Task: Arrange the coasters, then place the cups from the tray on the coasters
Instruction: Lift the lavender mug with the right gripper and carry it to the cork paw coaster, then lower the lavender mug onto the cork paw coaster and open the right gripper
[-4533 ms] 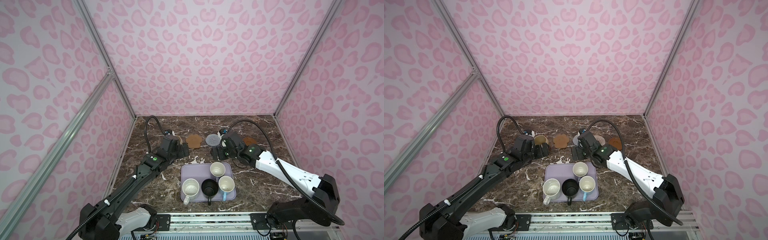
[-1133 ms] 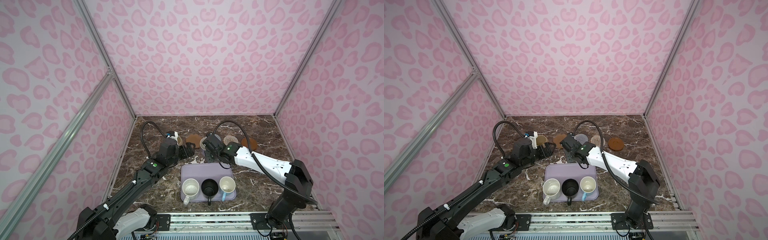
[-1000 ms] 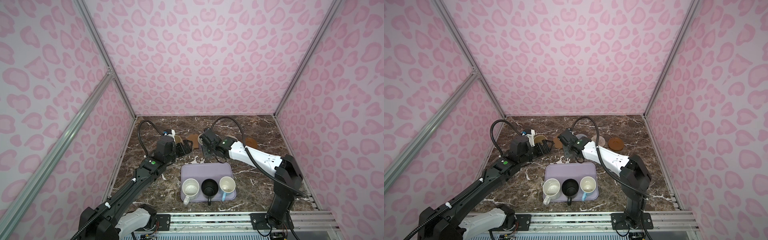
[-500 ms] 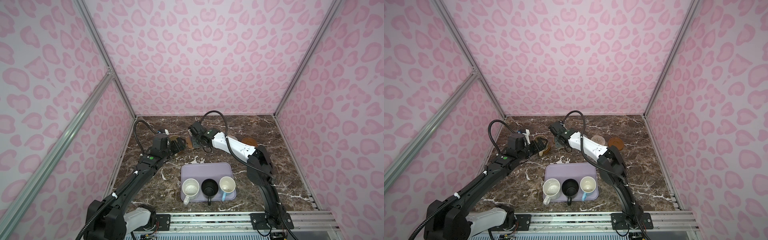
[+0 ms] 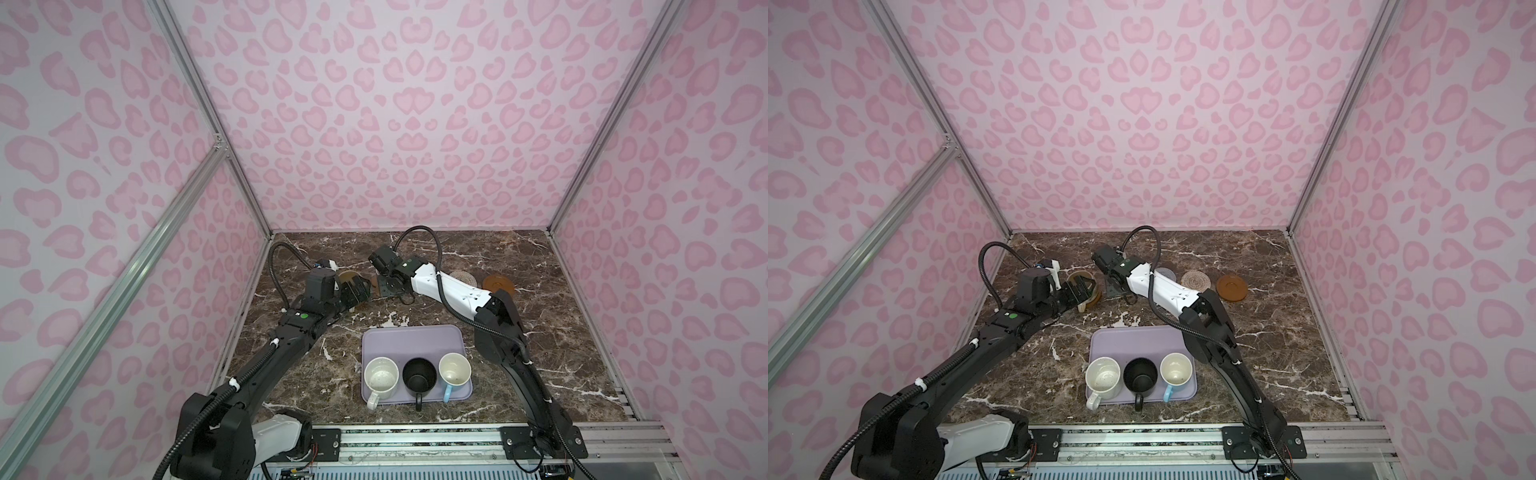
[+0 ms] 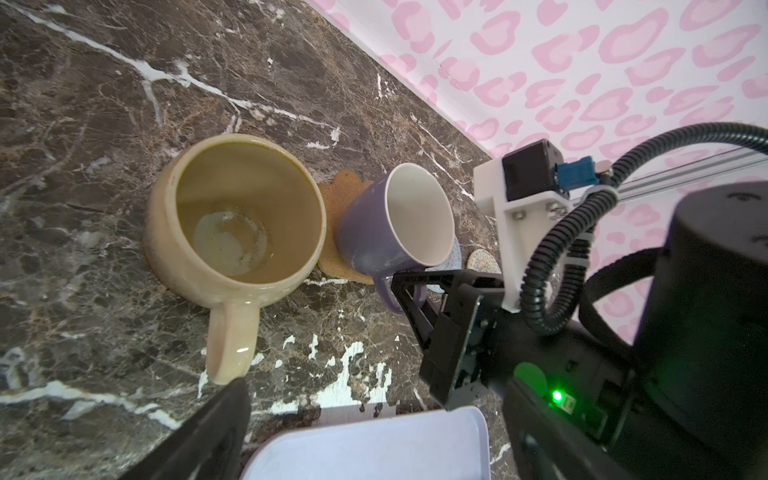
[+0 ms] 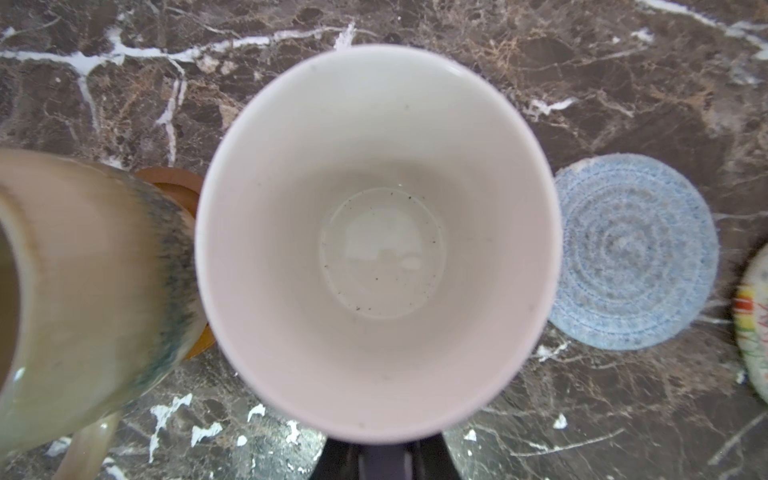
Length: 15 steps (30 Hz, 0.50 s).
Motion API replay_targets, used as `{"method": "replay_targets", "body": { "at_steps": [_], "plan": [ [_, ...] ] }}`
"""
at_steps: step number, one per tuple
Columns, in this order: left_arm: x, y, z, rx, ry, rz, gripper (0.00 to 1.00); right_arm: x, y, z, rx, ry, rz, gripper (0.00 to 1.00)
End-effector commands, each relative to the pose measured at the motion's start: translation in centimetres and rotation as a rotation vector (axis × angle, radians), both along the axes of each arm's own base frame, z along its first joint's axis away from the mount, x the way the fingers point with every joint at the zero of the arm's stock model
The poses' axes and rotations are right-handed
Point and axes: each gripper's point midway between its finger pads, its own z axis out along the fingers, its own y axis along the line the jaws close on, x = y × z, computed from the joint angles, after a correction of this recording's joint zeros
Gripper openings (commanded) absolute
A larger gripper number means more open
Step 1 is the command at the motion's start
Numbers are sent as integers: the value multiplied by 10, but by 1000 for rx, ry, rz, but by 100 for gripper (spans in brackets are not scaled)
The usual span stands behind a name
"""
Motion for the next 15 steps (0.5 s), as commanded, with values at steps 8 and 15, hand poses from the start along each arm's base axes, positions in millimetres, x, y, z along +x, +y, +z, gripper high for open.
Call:
{"method": "replay_targets", "body": {
  "at_steps": [8,15],
  "plan": [
    [1,0,8,-16,-42,0,96,10,2,-1,-11,-43,-33,0],
    [-1,3,7,-6,-41,9,96,7,5,-13,0,-1,-26,0]
  ]
}}
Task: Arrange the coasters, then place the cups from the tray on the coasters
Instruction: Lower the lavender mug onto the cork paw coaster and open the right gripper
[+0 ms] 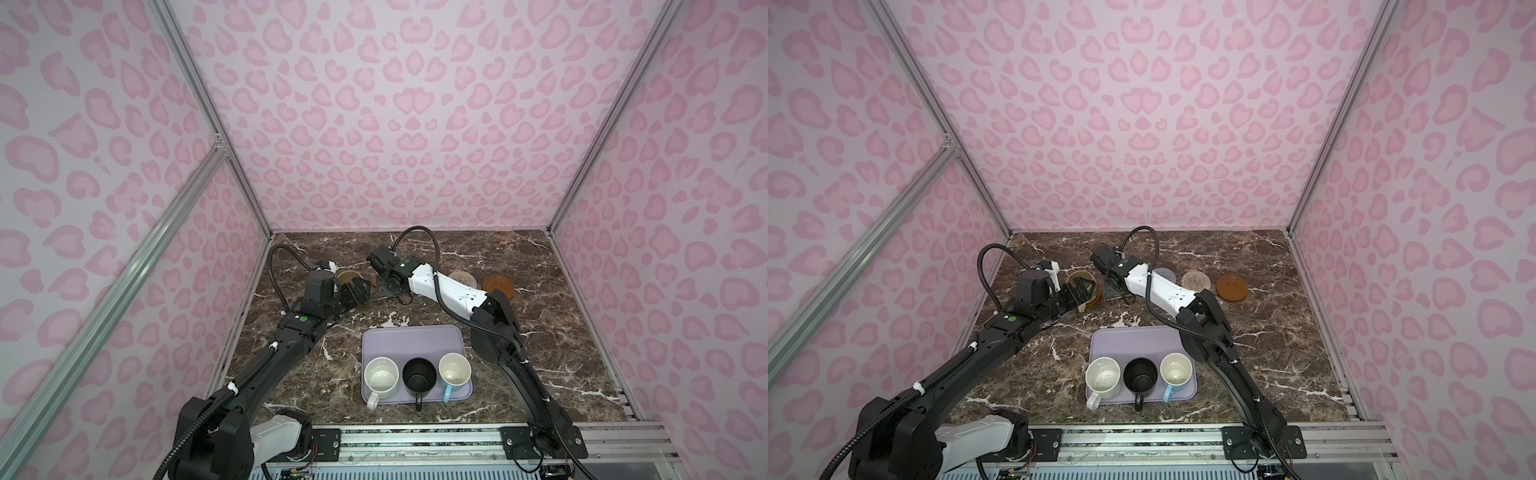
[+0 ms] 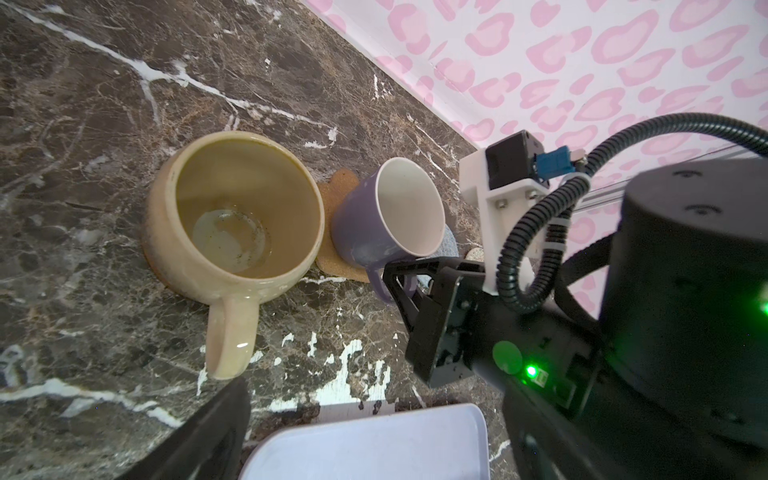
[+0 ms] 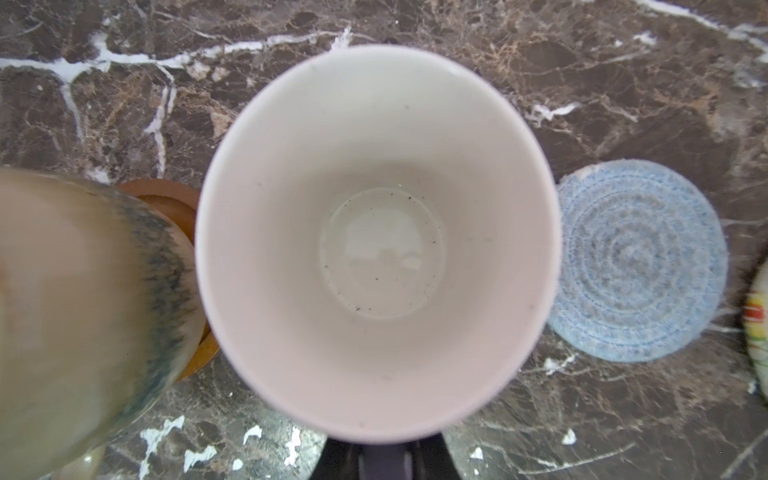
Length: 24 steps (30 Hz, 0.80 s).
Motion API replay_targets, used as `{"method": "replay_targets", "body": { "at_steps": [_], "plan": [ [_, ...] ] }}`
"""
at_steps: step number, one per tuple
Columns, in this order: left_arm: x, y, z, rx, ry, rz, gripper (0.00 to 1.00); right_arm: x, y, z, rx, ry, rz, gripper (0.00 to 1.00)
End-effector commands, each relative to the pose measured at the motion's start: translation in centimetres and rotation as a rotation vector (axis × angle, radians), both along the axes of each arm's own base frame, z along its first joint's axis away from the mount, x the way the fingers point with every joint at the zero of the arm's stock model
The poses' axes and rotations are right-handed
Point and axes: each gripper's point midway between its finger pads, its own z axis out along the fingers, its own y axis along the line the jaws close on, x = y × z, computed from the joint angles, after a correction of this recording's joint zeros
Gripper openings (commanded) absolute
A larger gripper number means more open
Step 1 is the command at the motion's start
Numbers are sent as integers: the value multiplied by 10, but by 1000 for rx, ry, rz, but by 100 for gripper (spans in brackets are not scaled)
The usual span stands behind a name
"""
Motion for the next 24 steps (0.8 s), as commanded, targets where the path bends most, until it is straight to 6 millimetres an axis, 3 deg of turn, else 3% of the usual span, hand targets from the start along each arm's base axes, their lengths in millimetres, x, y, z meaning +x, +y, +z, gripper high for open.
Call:
{"method": "replay_targets", "body": {
  "at_steps": [1,5,11,19,24],
  "plan": [
    [2,2,5,2,-25,9,96,1,3,-7,9,10,-11,0],
    [1,3,5,5,-26,12,96,-2,3,-8,7,18,-8,1],
    [1,3,5,3,-25,11,96,-4,8,-5,34,41,8,33],
    [-4,6,9,10,-28,18,96,-12,12,6,74,40,22,40],
    [-11,10,11,19,-19,23,96,-18,8,29,115,-4,23,48]
  ]
}}
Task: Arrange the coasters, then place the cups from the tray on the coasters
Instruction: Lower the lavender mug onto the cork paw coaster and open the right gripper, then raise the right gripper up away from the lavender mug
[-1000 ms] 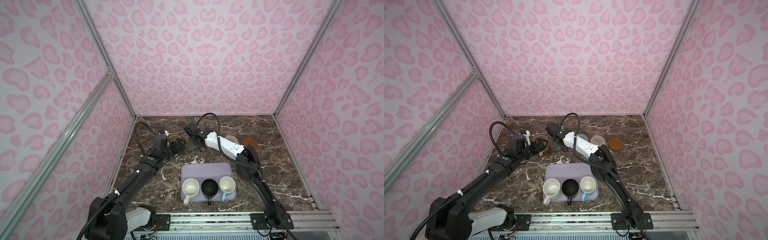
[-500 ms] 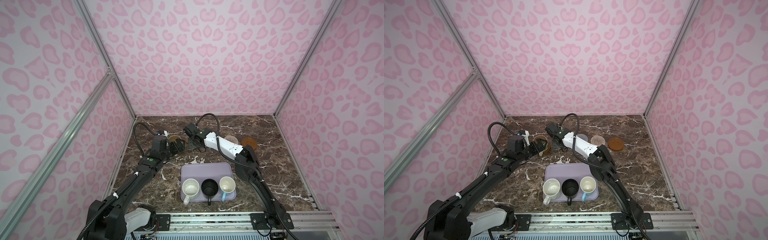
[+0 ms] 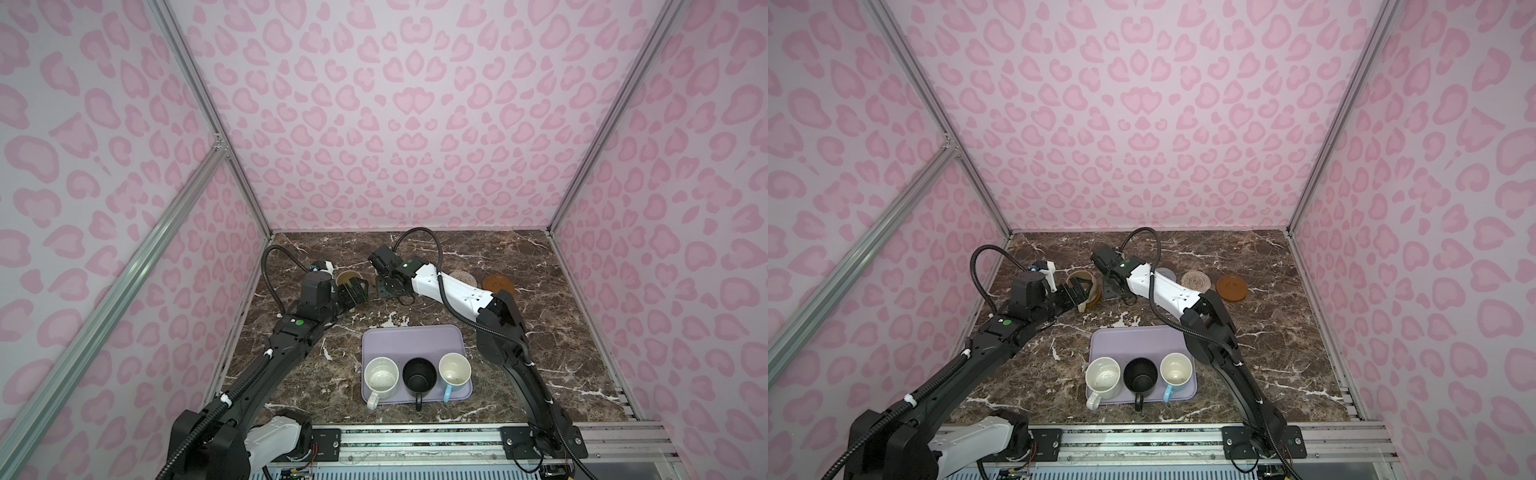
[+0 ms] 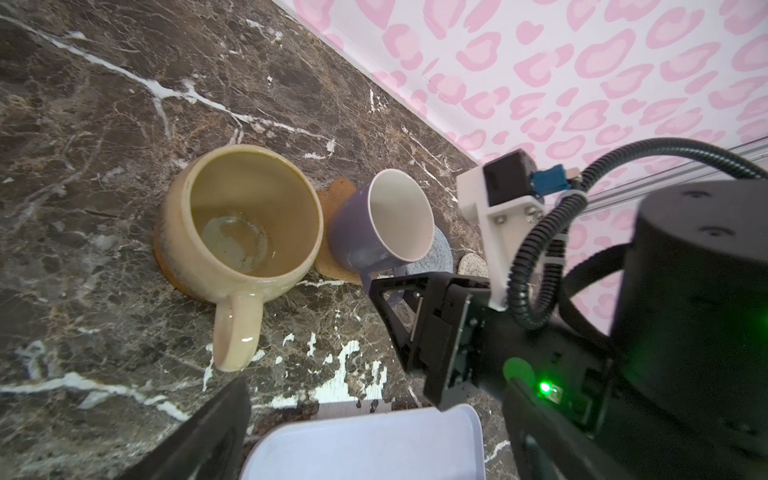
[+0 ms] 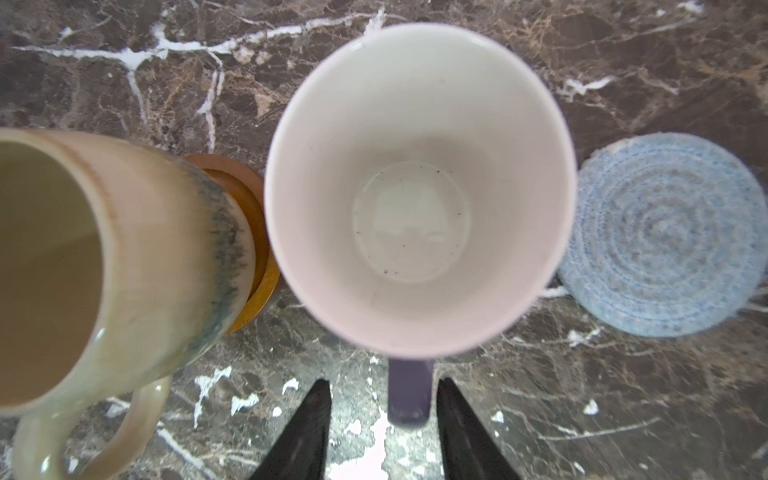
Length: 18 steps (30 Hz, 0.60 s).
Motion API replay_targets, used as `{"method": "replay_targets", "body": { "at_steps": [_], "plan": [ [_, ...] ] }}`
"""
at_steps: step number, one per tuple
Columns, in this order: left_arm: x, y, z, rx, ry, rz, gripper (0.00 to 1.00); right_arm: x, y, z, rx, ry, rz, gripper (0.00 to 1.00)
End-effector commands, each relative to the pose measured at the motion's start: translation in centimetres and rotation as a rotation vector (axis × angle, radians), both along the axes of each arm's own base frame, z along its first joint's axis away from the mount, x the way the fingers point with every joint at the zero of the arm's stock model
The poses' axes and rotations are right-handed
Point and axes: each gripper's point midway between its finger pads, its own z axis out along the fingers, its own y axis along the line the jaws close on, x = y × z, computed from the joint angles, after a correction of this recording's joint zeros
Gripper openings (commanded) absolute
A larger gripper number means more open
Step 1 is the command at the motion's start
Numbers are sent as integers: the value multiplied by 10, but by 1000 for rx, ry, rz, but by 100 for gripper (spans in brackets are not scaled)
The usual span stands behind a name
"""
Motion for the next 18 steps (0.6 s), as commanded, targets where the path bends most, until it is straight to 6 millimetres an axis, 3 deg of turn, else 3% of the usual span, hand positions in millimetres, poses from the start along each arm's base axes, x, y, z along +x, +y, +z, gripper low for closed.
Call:
{"method": "replay_targets", "body": {
  "at_steps": [1,4,6,7,8,14,18],
  "plan": [
    [-5,3,0,14,4,2,96,-3,1,18,44,-40,-4,49],
    [-13,0,2,21,9,-36,96,-12,-9,35,44,-82,-5,63],
    [-19,0,3,34,15,-54,96,-20,-17,48,52,-113,-7,80],
    [-23,-1,3,40,21,-61,96,-25,-21,55,67,-128,-7,96],
    [-28,0,3,49,32,-65,96,-31,-26,60,89,-137,-6,99],
    [-58,-4,5,127,65,-88,97,-68,-50,87,187,-191,69,99],
    [-80,-12,6,201,92,-118,97,-97,-49,100,258,-200,235,97]
  ]
}}
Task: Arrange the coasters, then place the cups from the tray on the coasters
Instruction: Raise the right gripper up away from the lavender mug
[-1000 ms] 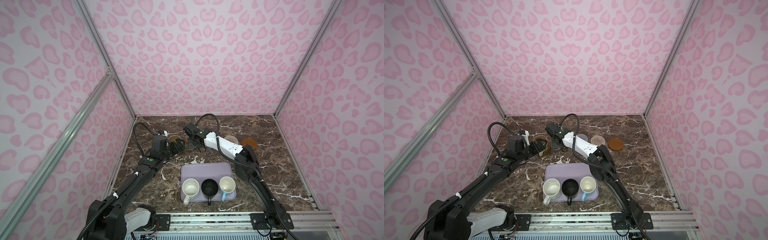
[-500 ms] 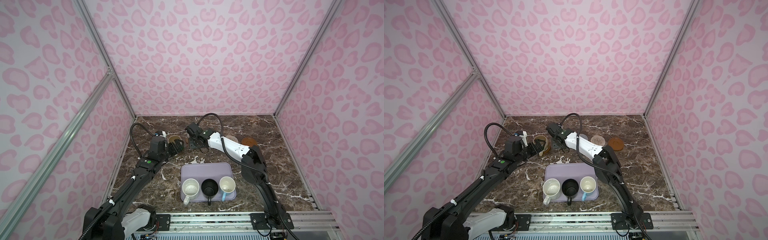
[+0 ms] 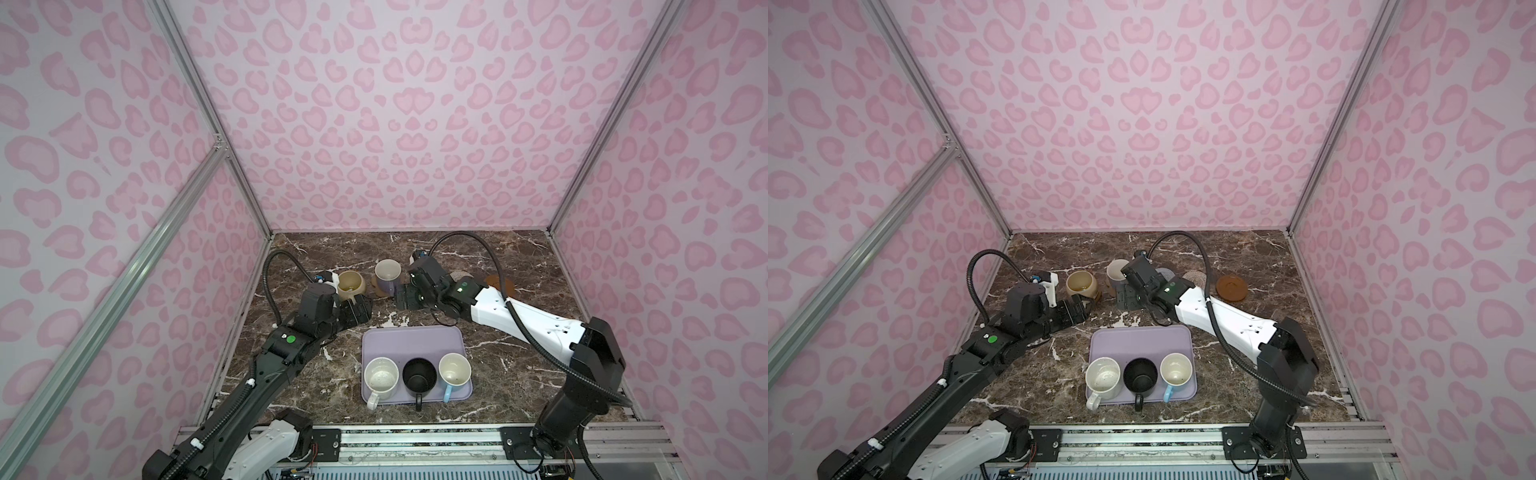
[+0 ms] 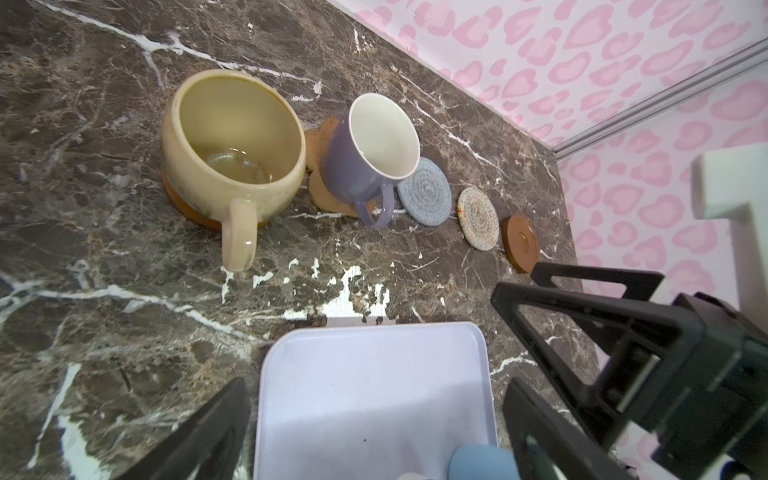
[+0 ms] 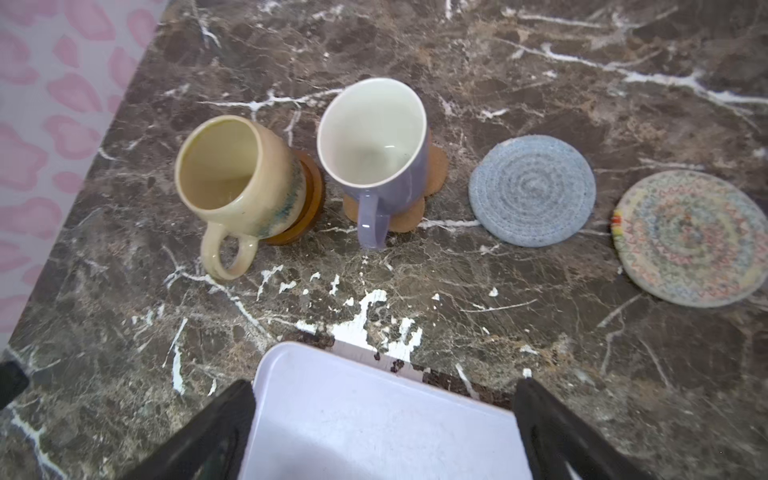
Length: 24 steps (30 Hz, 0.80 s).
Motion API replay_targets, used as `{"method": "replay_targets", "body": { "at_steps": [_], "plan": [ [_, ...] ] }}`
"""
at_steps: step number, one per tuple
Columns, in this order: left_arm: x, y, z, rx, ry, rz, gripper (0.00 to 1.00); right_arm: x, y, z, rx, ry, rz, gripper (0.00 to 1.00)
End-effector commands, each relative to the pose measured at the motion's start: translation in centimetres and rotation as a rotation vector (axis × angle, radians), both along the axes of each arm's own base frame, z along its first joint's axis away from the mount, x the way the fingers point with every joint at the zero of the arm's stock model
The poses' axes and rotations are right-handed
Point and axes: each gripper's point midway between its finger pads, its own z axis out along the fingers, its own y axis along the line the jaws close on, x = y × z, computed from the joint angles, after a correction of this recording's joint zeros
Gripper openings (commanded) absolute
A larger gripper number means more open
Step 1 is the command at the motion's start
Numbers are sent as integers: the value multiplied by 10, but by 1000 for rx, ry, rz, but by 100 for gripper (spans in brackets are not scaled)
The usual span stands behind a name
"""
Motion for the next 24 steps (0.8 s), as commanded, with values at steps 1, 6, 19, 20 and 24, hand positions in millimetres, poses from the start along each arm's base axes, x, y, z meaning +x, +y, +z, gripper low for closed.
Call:
{"method": "replay_targets", "body": {
  "at_steps": [1,6,19,20,24],
  "plan": [
    [-21,5,-9,107,54,3,97,-19,16,15,90,-52,179,96],
    [-53,-6,-22,143,125,-81,97,-55,6,17,129,-106,311,95],
    [-124,-12,-76,311,296,-221,97,-104,-59,-21,98,-123,298,96],
    [-128,-13,-79,323,300,-228,97,-104,-62,-20,93,-132,289,96],
    [-140,-15,-89,377,320,-266,97,-99,-68,-18,88,-166,257,97]
  ]
}}
